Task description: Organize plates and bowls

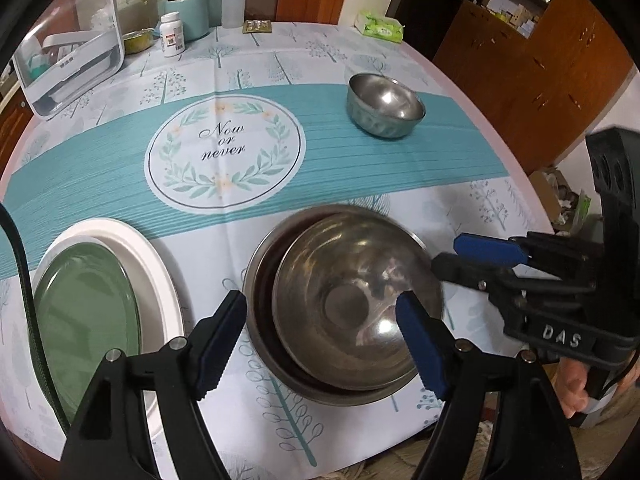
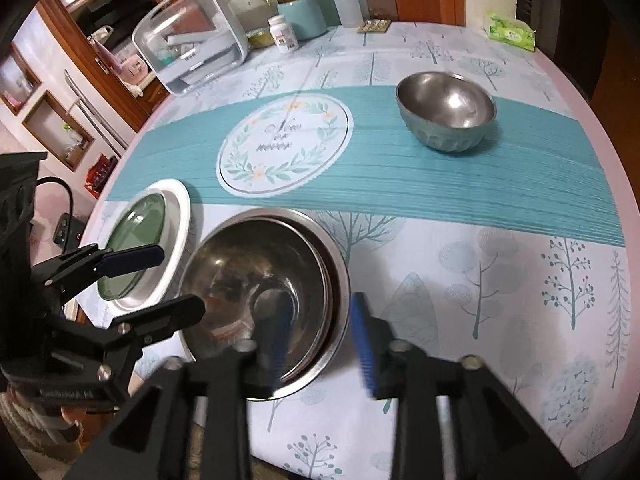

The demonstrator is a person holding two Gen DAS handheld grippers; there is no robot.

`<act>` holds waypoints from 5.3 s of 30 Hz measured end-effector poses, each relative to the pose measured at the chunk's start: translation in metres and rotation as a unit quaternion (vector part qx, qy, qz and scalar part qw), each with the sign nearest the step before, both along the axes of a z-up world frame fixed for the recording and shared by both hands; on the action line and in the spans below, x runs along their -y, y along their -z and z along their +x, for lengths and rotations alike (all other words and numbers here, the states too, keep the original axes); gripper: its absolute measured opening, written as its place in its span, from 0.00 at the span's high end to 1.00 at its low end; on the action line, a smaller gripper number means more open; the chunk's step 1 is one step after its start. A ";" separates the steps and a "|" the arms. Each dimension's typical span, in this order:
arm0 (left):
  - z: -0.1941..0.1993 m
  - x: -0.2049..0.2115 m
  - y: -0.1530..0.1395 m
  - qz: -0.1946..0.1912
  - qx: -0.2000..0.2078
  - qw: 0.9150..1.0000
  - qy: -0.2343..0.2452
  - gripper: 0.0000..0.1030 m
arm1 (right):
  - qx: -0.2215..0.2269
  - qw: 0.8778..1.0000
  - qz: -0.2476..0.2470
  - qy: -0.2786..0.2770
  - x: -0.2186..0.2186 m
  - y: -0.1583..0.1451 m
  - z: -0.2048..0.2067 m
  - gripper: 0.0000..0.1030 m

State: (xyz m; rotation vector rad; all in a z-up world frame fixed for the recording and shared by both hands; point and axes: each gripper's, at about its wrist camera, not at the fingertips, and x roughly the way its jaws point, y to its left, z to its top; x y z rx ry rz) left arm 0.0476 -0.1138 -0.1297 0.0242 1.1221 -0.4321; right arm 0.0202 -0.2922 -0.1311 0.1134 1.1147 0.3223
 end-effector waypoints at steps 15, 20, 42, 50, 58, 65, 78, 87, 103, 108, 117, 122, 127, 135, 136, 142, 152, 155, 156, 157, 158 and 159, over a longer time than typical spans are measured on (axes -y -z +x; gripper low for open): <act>0.026 0.012 -0.035 -0.032 0.003 0.999 0.003 0.26 | 0.014 1.000 0.018 -0.003 0.025 -0.018 0.005 0.63; 0.043 0.027 -0.063 -0.038 0.027 0.999 0.008 0.25 | 0.038 0.999 0.016 0.012 0.044 -0.036 0.014 0.63; 0.192 0.109 -0.094 -0.064 0.075 0.995 -0.019 0.23 | 0.086 0.985 0.004 0.148 0.146 -0.100 0.136 0.56; 0.238 0.140 -0.015 -0.037 -0.015 0.999 -0.016 0.24 | -0.005 0.985 0.043 0.165 0.158 -0.036 0.177 0.56; 0.257 0.149 0.042 -0.033 -0.087 0.996 -0.014 0.45 | -0.078 0.981 0.069 0.165 0.158 0.020 0.200 0.56; 0.259 0.158 0.062 -0.032 -0.113 0.993 0.000 0.76 | -0.114 0.978 0.078 0.155 0.151 0.046 0.210 0.70; 0.238 0.142 0.037 -0.049 -0.106 0.993 0.003 0.88 | -0.109 0.980 0.072 0.149 0.138 0.024 0.189 0.89; 0.187 0.117 -0.026 -0.062 -0.068 0.996 0.016 0.88 | -0.050 0.987 0.075 0.130 0.118 -0.041 0.142 0.89; 0.066 0.036 -0.108 -0.082 0.020 0.996 0.009 0.86 | 0.033 0.995 0.073 0.063 0.050 -0.112 0.045 0.89; 0.030 0.013 -0.096 -0.069 0.029 0.997 0.005 0.86 | 0.012 0.997 0.071 0.037 0.028 -0.091 0.021 0.89; 0.000 -0.009 -0.023 -0.084 -0.043 0.995 -0.025 0.86 | -0.042 0.997 0.051 0.024 0.008 -0.033 0.002 0.89; -0.004 -0.013 0.010 -0.102 -0.087 0.990 -0.041 0.86 | -0.064 0.996 0.053 0.026 0.007 -0.014 0.002 0.89; -0.007 -0.014 0.020 -0.093 -0.094 0.990 -0.045 0.86 | -0.070 0.997 0.041 0.019 0.001 -0.005 0.003 0.89; -0.001 -0.020 0.023 -0.077 -0.093 0.991 -0.055 0.86 | -0.088 0.996 0.033 0.010 -0.007 0.010 0.009 0.89; 0.000 -0.021 0.023 -0.076 -0.093 0.991 -0.055 0.86 | -0.086 0.996 0.030 0.008 -0.008 0.011 0.009 0.89; 0.001 -0.024 0.018 -0.070 -0.080 0.993 -0.055 0.67 | -0.057 0.998 -0.006 0.010 -0.013 0.005 0.009 0.88; -0.001 -0.034 -0.009 -0.067 -0.028 0.995 -0.071 0.45 | -0.026 1.000 -0.003 0.008 -0.014 -0.010 0.006 0.88; -0.004 -0.035 -0.014 -0.064 -0.016 0.995 -0.073 0.41 | -0.017 1.000 0.003 0.004 -0.014 -0.015 0.004 0.88; -0.004 -0.034 -0.015 -0.063 -0.012 0.995 -0.073 0.40 | -0.014 1.000 0.002 0.003 -0.014 -0.017 0.003 0.88; -0.005 -0.034 -0.016 -0.062 -0.009 0.995 -0.072 0.39 | -0.010 1.000 0.001 0.001 -0.015 -0.019 0.002 0.88; -0.006 -0.034 -0.018 -0.061 -0.006 0.996 -0.071 0.39 | -0.006 1.000 0.000 0.000 -0.015 -0.021 0.000 0.88; -0.007 -0.033 -0.019 -0.061 -0.005 0.996 -0.071 0.39 | -0.004 1.000 0.000 -0.002 -0.016 -0.022 -0.001 0.88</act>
